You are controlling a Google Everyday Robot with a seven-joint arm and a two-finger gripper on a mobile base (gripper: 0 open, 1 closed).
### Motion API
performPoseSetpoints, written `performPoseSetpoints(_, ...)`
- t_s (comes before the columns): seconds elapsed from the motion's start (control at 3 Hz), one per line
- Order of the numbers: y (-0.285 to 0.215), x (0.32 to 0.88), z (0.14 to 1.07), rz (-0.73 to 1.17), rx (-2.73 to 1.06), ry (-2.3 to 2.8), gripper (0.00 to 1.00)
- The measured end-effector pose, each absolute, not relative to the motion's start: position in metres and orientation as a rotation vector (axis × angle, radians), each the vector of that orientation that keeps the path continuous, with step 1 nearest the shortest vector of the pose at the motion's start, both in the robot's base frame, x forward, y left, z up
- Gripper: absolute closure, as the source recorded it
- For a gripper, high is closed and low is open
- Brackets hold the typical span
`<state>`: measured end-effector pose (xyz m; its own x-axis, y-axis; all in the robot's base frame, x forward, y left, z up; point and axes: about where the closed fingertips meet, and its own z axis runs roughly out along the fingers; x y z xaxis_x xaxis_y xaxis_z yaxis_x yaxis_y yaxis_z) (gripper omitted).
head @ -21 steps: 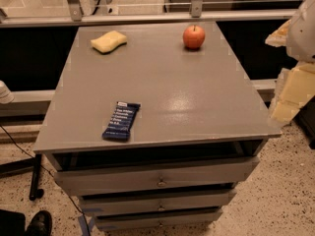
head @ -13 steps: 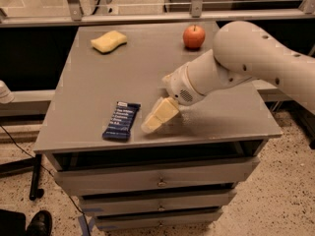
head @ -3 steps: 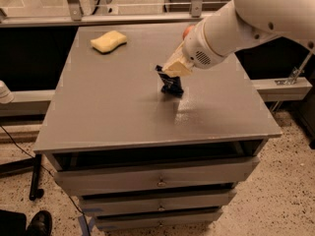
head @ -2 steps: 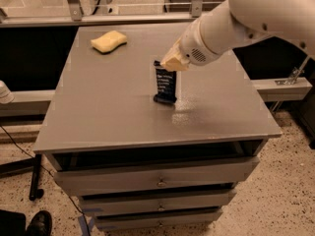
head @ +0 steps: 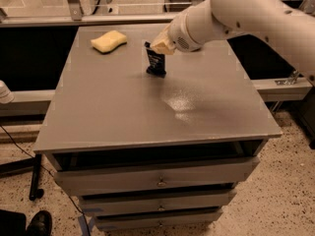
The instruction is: Move rxbar blueberry near sponge
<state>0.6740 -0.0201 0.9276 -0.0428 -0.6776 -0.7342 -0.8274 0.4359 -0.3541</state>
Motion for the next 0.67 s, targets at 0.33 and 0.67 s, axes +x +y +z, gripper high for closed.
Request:
performPoseSetpoints(0.33,0.006,0.722,0.918,0.281,-1.289,1.71,1.0)
performPoseSetpoints(0.67,0.036,0.765,0.908,0.381,-1.286,1.662,1.0)
